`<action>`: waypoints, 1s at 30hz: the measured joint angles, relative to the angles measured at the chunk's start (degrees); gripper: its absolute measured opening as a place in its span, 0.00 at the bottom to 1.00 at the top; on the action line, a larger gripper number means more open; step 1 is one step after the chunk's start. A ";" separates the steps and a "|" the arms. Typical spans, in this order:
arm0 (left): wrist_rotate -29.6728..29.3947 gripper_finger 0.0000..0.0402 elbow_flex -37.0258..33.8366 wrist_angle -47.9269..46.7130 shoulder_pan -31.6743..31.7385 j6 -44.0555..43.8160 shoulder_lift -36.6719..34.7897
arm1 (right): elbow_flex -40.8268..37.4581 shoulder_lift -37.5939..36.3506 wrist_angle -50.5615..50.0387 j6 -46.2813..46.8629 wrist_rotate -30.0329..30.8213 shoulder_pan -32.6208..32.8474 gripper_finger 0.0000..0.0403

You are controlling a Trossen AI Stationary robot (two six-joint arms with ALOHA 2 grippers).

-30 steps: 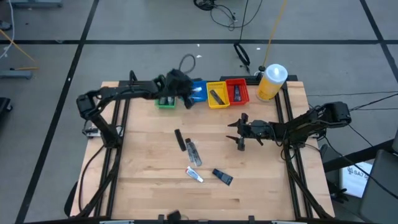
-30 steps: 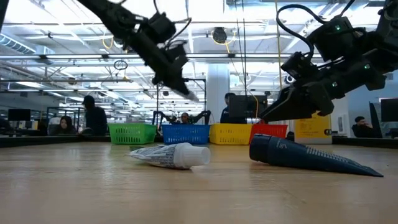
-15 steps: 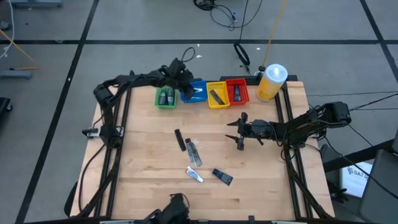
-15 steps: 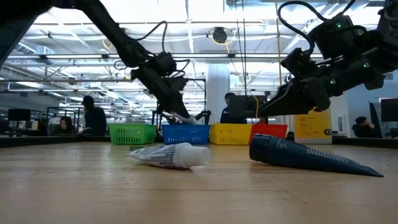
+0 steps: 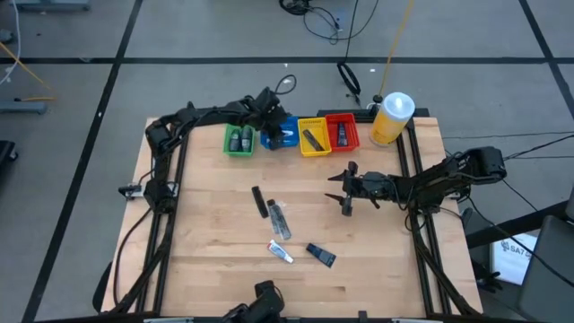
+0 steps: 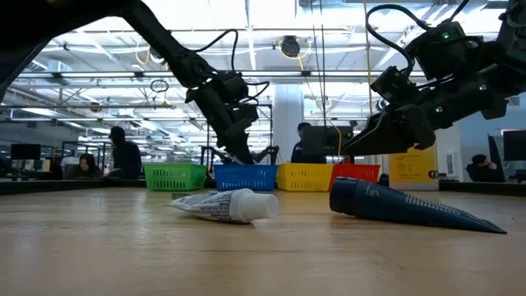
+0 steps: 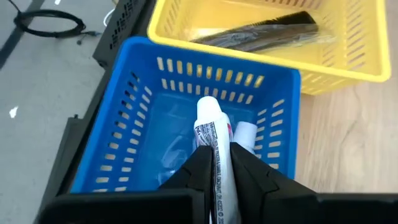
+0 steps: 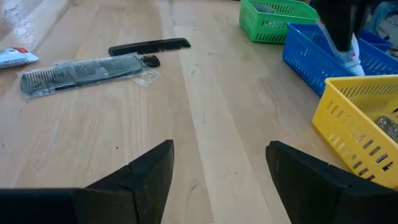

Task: Pick & Place Travel size toiletries
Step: Put the top white toothpaste into the blue bin, then put the blue shave cream into the red bin

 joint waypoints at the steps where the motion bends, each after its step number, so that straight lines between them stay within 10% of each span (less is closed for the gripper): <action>1: 0.05 0.10 0.00 0.00 0.00 0.00 0.00 | 0.00 0.00 0.00 0.00 0.00 0.00 0.61; 22: -4.40 0.44 -0.02 -7.95 0.66 1.51 -4.57 | 0.00 0.02 -0.67 1.33 -0.02 0.00 0.61; 30: 8.95 0.39 -13.87 3.82 -1.57 -1.76 -14.70 | 0.00 0.02 -1.37 4.30 -0.04 0.00 0.61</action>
